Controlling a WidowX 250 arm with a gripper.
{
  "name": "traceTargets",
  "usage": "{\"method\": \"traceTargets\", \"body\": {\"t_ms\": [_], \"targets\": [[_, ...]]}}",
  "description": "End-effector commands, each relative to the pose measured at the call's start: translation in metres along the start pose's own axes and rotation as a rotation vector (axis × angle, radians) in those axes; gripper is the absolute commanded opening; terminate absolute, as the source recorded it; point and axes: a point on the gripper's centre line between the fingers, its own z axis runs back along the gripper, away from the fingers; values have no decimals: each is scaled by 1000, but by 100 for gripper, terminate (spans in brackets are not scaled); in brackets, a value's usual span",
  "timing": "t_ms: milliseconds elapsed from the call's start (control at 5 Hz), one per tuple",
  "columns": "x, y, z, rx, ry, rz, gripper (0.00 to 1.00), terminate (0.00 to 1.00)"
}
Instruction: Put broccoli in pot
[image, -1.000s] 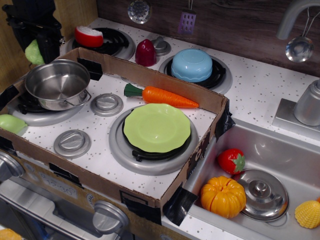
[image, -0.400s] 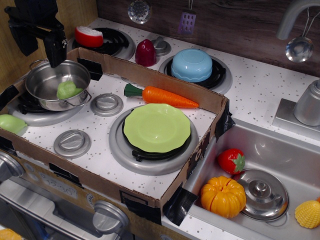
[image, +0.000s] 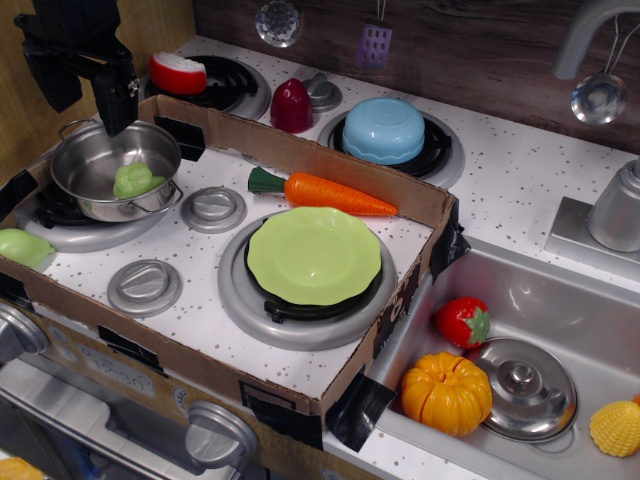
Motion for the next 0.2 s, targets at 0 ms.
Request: {"method": "traceTargets", "body": {"t_ms": [0], "targets": [[5,1,27,40,-69,2,100,100]]}}
